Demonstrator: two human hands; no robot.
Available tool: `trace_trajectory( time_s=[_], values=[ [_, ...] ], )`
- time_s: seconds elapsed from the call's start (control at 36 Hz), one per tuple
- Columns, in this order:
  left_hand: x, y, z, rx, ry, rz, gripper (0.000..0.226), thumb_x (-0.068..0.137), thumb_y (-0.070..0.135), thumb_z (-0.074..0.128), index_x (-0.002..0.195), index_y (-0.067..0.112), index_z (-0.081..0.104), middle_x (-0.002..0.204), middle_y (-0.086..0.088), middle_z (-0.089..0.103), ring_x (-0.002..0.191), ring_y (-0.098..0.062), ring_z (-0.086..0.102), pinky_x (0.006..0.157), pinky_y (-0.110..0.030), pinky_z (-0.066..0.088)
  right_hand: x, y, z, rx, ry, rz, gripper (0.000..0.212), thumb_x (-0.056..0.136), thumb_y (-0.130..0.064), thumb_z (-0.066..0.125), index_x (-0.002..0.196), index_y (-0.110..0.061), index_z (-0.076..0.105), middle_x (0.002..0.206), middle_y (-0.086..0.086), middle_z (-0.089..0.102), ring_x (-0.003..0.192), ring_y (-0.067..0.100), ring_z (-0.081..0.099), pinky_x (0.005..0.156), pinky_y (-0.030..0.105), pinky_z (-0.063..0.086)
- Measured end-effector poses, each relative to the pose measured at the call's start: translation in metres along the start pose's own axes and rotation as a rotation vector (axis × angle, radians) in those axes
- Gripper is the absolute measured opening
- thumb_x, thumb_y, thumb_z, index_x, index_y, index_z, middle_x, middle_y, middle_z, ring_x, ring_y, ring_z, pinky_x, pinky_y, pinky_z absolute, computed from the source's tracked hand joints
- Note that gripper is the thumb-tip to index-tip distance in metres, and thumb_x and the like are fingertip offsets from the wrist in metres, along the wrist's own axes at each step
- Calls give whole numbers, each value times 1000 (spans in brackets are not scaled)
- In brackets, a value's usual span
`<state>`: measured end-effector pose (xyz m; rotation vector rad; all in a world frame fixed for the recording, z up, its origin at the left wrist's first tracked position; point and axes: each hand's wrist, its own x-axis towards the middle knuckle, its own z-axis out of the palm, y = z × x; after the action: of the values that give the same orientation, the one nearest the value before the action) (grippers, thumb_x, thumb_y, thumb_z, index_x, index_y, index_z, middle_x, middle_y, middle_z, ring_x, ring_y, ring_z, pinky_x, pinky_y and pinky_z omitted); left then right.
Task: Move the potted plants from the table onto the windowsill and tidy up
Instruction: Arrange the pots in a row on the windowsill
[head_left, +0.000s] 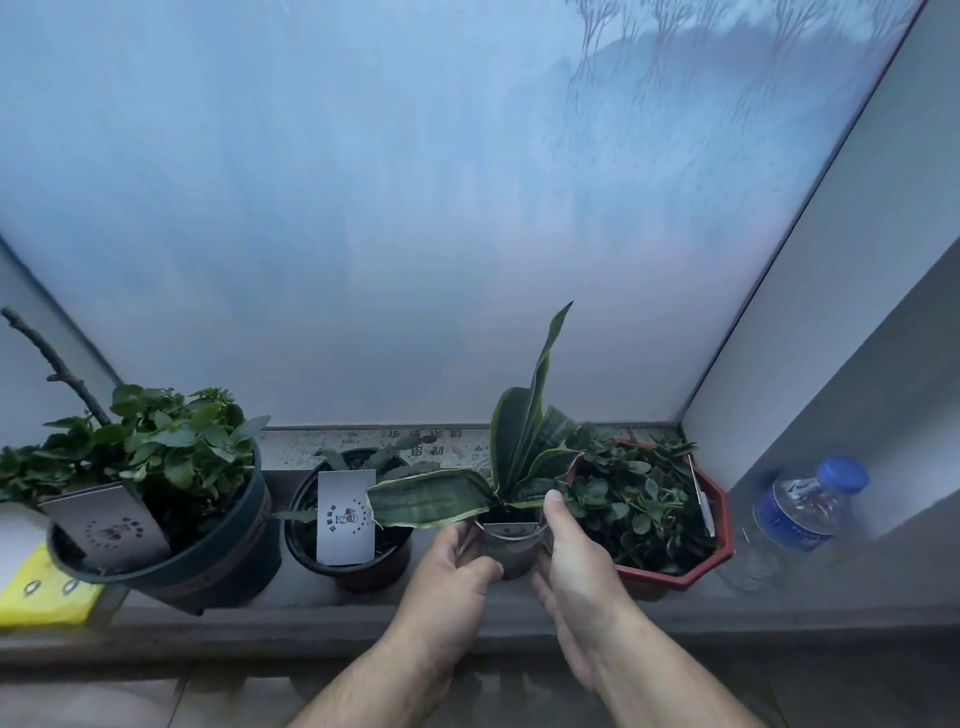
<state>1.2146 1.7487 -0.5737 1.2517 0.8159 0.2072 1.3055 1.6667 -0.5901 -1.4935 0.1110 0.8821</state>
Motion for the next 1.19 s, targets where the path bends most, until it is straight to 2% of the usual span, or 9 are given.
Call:
trace_trajectory(
  time_s=[0.14,0.28,0.39,0.56,0.67,0.72,0.86,1.06,1.19],
  values=[
    [-6,3,5,-42,-4,-31,47,88,-17,47,108,24,60,113,14,71,99,8,64,107,-28,44,-7,-3,2,182,-53,52,49,103,-55,42,123,-20,69,106,-9,80,110,4,68,117,36,36],
    [-8,3,6,-3,-18,-44,49,91,-16,46,96,32,54,76,39,69,78,27,60,99,-22,40,-8,-2,3,261,-69,68,51,101,-59,41,125,-22,68,107,-10,80,119,9,64,125,39,26],
    [-5,1,3,39,30,-50,44,90,-13,49,107,26,58,101,21,72,83,14,64,96,-21,45,-12,-5,4,266,-51,58,57,100,-61,42,135,-20,62,117,-7,76,126,10,59,123,38,28],
    [-10,-1,10,87,-5,-81,51,88,-17,48,125,17,58,90,14,76,57,11,59,60,-7,44,-28,-12,4,104,-5,4,41,105,-48,41,94,-19,67,65,-10,76,63,1,71,78,24,46],
    [-22,-4,16,173,7,-63,59,91,-2,56,146,14,44,117,12,62,103,5,58,82,-7,46,-47,-21,2,6,-9,-42,33,103,-49,46,84,-28,63,87,-12,69,87,3,61,99,30,42],
    [-27,-3,21,208,2,-26,53,91,2,57,140,19,48,127,9,61,114,2,57,76,0,43,-61,-27,-4,-76,-59,-87,36,104,-43,48,92,-19,71,97,0,78,99,7,71,98,33,55],
    [-25,-2,43,127,-3,22,43,91,-1,59,124,27,52,119,16,63,104,14,56,96,-19,50,-75,-58,-48,-226,81,-327,44,83,-54,59,99,-16,74,98,1,80,95,15,77,84,34,61],
    [-27,2,80,-4,-8,-62,45,94,1,57,130,26,47,102,25,56,97,13,53,109,-31,45,-54,-74,-128,-350,538,-435,33,103,-34,55,81,-16,72,79,3,78,86,22,75,90,51,59],
    [-24,-1,97,-42,1,-103,38,96,-3,53,126,20,50,105,17,62,97,6,57,108,-35,45,-31,-57,-150,-597,528,-318,29,104,-18,44,115,-28,70,126,1,71,120,23,64,107,39,48]
  ],
)
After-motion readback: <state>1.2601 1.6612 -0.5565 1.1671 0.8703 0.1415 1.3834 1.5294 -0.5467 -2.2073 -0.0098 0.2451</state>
